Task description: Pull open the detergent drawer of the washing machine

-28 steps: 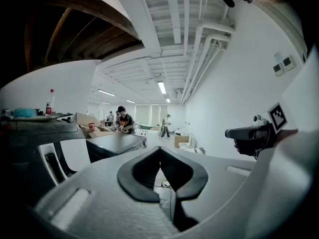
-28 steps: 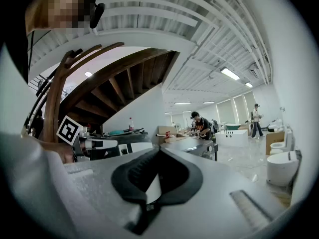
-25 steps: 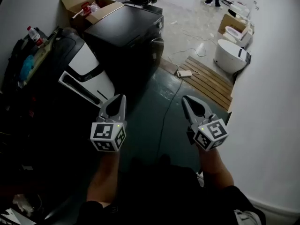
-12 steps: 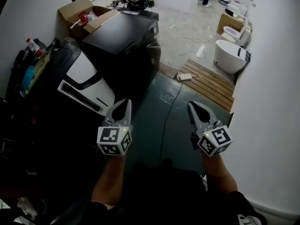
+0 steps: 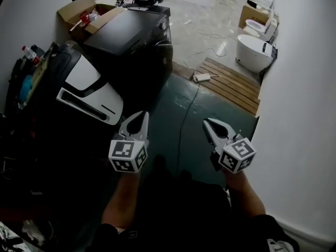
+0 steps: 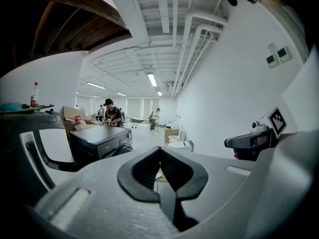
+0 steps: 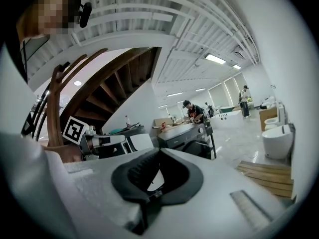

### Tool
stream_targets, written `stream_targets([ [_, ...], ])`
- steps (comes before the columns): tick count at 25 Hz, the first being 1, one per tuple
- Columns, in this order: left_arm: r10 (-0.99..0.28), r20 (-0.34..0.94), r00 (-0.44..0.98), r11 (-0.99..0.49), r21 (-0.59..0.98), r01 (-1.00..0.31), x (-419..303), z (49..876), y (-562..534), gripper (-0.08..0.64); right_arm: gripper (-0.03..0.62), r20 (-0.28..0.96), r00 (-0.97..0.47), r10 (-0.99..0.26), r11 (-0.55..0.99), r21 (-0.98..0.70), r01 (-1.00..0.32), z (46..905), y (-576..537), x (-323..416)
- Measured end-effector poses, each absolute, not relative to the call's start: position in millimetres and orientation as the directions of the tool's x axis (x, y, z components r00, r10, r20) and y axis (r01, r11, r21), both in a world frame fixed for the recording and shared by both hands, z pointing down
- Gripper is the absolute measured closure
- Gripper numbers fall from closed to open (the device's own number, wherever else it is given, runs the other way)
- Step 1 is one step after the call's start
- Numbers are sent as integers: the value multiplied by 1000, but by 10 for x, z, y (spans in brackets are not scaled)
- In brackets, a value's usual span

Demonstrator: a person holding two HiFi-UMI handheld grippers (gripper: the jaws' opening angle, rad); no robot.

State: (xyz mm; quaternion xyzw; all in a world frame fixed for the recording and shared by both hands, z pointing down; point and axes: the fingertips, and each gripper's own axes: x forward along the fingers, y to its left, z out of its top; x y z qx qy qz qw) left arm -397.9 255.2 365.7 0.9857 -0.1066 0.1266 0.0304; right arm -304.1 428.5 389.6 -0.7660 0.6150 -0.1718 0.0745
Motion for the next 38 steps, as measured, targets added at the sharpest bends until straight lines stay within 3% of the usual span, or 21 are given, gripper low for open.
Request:
stream_targets([
  [12,-219,228,949,-971,41,-235,-3601,3640,2006,549,589,168,180,-969,-226,-311,-923,3833,3740,-2619],
  [25,-243,221,945,-962,67,-263,-2737,3796,384,549,589,214,144,-966,-202,-285,-937,3855,2075,-1725],
  [38,-222,233,947,-963,101,-251,-2434,3873,-677,549,589,273,87,-958,-167,-284,-944,3960,878,-1566],
])
